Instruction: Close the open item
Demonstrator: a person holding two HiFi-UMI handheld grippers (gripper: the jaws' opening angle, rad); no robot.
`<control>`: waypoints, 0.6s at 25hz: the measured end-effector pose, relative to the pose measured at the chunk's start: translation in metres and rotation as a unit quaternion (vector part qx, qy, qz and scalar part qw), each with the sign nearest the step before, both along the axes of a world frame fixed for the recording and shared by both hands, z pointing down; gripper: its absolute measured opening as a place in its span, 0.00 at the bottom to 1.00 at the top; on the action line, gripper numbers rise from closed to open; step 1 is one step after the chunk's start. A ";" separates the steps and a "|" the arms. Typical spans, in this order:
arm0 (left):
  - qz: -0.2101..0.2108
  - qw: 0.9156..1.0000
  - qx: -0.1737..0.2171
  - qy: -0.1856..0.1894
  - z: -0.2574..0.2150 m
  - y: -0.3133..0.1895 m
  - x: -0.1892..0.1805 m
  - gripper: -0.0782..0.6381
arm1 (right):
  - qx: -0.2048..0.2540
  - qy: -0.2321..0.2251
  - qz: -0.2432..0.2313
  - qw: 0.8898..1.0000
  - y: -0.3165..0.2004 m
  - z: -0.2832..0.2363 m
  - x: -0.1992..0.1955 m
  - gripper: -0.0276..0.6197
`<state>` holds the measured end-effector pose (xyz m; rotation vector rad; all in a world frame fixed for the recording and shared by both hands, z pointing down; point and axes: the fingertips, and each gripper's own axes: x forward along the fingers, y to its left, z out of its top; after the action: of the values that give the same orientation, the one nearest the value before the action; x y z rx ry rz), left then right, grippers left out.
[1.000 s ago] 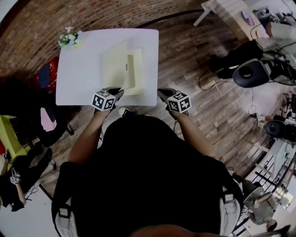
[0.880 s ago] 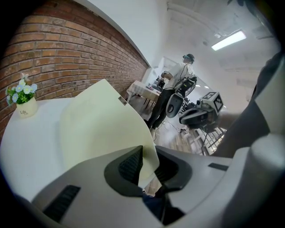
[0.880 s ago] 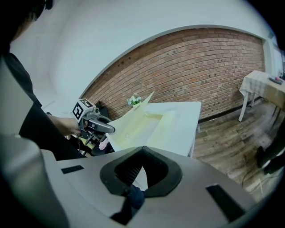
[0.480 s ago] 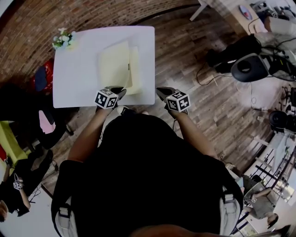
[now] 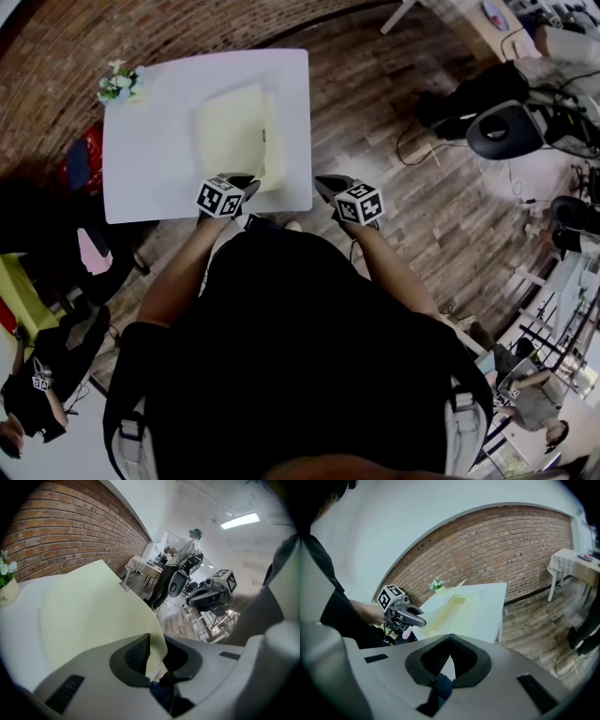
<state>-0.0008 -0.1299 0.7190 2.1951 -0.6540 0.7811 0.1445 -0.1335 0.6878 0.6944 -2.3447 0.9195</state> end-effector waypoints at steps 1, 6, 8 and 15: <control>0.003 1.000 -0.001 0.000 0.002 -0.001 0.001 0.19 | -0.002 0.000 0.001 1.000 0.000 0.001 0.000 0.07; 0.010 1.000 -0.010 -0.002 0.009 -0.005 0.006 0.19 | -0.007 0.001 0.004 1.000 -0.004 0.004 0.003 0.07; 0.013 1.000 -0.015 -0.002 0.012 -0.005 0.008 0.19 | -0.009 0.002 0.006 1.000 -0.005 0.007 0.005 0.07; 0.025 0.999 -0.027 -0.006 0.023 -0.008 0.016 0.19 | -0.016 0.002 0.010 1.000 -0.010 0.011 0.004 0.07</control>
<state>0.0153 -0.1374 0.7417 2.1671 -0.5788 0.8279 0.1487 -0.1436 0.6986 0.7066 -2.3184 0.9615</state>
